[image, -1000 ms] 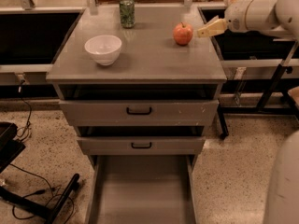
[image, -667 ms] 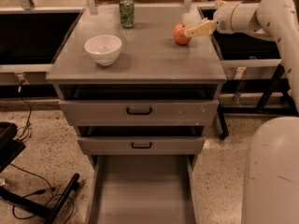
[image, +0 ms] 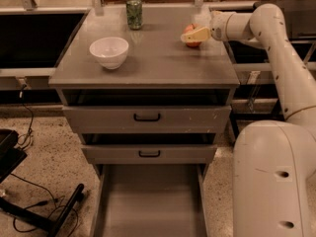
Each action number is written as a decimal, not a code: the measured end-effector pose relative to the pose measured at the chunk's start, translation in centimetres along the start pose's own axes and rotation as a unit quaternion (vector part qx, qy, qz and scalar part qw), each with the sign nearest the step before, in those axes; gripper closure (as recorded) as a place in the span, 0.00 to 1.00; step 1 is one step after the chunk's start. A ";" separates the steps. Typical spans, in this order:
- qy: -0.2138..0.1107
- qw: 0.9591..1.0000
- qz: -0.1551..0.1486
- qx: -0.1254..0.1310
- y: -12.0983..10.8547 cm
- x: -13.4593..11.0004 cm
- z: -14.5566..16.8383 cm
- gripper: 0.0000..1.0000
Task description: Place apple into bottom drawer
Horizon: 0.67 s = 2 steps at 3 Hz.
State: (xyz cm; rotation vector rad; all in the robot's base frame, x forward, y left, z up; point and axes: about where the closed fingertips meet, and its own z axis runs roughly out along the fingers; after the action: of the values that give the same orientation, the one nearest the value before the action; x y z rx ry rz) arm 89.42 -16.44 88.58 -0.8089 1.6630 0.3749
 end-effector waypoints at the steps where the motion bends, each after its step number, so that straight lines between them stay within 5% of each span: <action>1: -0.001 0.999 0.045 -0.015 1.0 1.4 1.8 0.00; 2: 0.003 0.997 0.066 -0.026 1.7 2.3 3.0 0.19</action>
Offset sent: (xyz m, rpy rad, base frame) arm 0.0132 0.0266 -0.0422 0.1284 0.1472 0.0131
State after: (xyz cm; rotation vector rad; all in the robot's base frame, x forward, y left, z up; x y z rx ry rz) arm 90.22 -14.04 85.29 -0.7397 1.7236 0.5100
